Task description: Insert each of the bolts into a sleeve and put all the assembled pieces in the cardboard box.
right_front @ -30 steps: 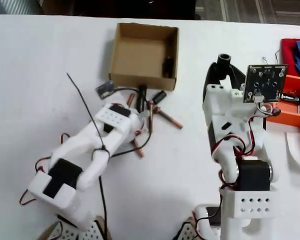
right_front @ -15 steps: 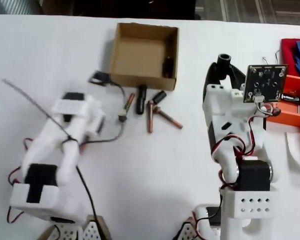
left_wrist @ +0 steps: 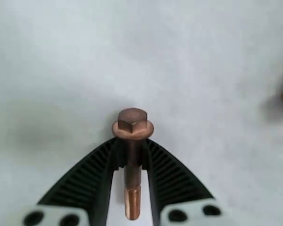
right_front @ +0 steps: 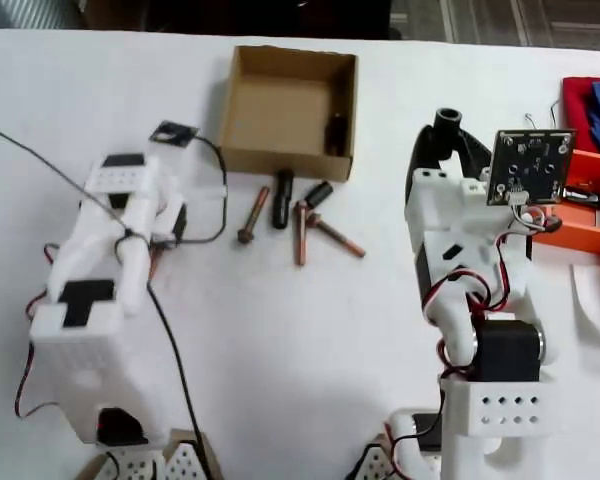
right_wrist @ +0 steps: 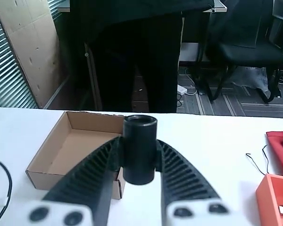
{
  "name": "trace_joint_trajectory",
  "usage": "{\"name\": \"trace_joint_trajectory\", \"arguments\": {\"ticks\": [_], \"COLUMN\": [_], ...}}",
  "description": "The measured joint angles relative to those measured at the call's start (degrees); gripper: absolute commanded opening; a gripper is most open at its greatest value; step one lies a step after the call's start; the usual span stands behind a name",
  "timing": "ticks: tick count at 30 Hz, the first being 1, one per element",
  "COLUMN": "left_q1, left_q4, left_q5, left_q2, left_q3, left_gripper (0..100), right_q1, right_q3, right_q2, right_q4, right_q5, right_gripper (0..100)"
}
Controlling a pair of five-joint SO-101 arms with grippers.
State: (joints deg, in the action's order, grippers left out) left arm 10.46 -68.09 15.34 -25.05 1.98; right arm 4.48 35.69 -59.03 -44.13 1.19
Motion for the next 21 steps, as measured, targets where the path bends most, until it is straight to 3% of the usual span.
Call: {"name": "trace_joint_trajectory", "arguments": {"ticks": [6,21], "left_q1": [0.1,1.1], "left_q4": [-6.6,-9.5], "left_q5": [0.0,0.1], "left_q2": [-6.6,-7.2], "left_q3": [-10.8,-14.8], "left_gripper": [19,17], "right_q1": [0.0,0.0], "right_q3": [0.0,0.0], "right_q2": [0.0,0.0], "right_q4": [0.0,0.0], "right_q5": [0.0,0.0], "right_gripper": [2.2,2.2]}}
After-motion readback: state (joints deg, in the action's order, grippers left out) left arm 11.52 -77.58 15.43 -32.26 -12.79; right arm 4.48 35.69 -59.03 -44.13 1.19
